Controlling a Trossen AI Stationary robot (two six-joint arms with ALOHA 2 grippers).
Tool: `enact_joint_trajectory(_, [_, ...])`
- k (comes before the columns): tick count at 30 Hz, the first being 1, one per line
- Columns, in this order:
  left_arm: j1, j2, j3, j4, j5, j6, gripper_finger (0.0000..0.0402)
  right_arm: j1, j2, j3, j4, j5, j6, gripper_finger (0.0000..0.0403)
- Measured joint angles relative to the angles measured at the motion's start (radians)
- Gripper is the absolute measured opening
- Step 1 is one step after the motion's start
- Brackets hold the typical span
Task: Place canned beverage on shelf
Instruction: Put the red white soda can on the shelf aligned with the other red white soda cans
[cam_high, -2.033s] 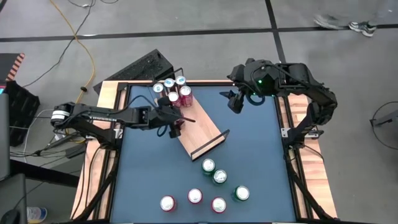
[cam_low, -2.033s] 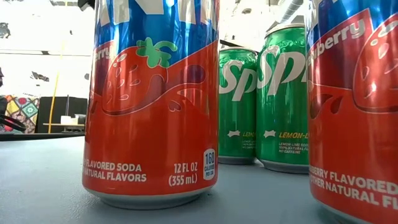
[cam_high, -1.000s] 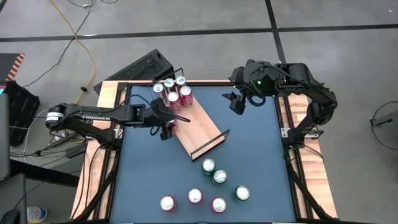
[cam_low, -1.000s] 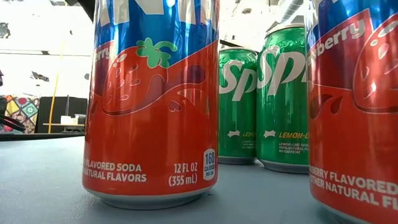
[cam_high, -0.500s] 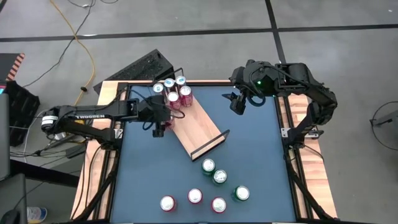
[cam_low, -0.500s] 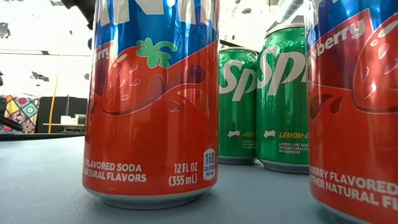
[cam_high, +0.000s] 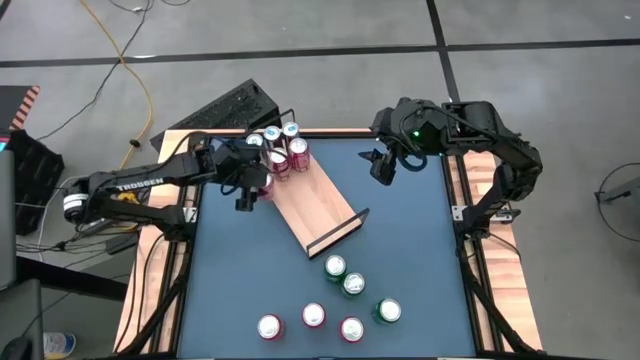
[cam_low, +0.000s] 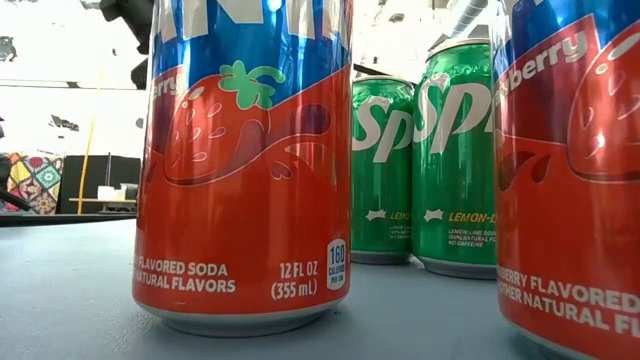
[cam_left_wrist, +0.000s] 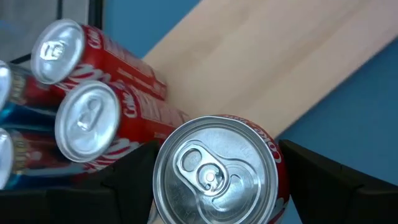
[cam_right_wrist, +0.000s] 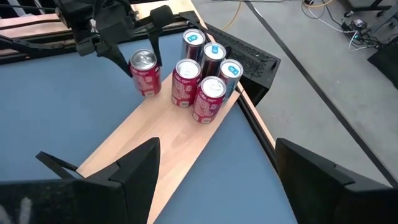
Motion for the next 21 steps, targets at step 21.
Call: enact_joint_trajectory(21, [0.115, -0.038, -0.113, 0.167, 0.045, 0.091, 0.0280, 0.000, 0.000, 0.000, 0.002, -0.001, 0.026, 0.0299])
